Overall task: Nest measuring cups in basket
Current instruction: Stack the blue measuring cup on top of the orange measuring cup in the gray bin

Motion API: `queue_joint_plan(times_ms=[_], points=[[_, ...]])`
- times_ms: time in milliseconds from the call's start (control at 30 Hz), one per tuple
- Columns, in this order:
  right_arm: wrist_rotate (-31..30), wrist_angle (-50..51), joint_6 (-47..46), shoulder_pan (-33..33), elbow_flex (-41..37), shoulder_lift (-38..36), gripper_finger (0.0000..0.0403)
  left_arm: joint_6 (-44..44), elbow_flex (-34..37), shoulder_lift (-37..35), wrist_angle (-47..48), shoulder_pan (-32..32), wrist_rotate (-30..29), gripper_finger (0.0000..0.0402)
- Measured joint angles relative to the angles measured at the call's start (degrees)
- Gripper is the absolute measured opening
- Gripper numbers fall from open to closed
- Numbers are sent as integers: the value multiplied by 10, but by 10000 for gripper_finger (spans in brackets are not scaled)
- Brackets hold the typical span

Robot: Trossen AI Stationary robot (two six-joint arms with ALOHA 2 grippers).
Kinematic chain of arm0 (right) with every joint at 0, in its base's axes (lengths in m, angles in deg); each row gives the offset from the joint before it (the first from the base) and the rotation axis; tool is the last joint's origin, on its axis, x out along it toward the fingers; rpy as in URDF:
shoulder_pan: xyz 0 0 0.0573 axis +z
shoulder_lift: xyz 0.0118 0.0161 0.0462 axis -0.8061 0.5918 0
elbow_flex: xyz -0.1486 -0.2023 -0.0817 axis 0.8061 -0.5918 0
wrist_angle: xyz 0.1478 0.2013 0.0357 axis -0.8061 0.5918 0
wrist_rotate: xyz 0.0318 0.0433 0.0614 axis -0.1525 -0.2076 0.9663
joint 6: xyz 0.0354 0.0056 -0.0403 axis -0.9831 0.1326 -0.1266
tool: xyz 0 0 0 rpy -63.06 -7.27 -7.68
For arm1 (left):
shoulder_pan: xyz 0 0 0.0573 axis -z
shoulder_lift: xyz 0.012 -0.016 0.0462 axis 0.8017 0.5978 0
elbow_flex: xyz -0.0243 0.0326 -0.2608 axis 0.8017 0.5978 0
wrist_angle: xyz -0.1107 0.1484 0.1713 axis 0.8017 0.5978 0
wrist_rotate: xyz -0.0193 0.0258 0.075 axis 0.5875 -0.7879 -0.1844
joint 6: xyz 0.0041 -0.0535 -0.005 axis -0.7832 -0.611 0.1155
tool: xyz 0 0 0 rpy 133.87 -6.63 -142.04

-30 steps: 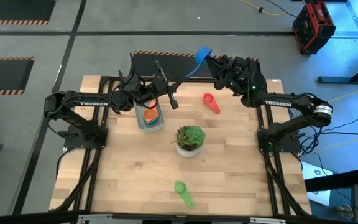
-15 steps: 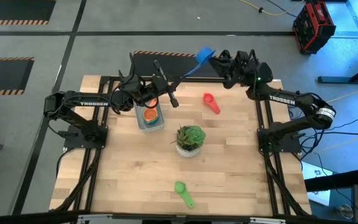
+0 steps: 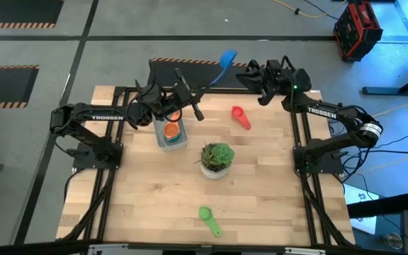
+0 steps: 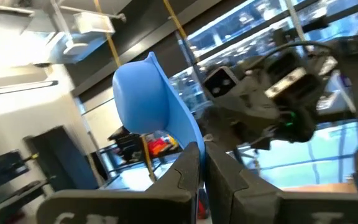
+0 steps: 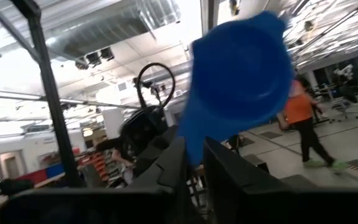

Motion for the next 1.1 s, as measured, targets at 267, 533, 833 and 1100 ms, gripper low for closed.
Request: queue_joint_plan(times_ms=[267, 533, 833, 1100], points=[[7, 4, 1, 0, 0, 0, 59, 28, 0, 0, 19, -1, -34, 6], [10, 19, 44, -7, 0, 0, 59, 26, 0, -1, 54, -1, -61, 6], [204, 38, 43, -101, 0, 0, 59, -48, 0, -35, 160, -1, -73, 7], [241, 180, 132, -160, 0, 0, 59, -136, 0, -102, 310, -9, -31, 5]])
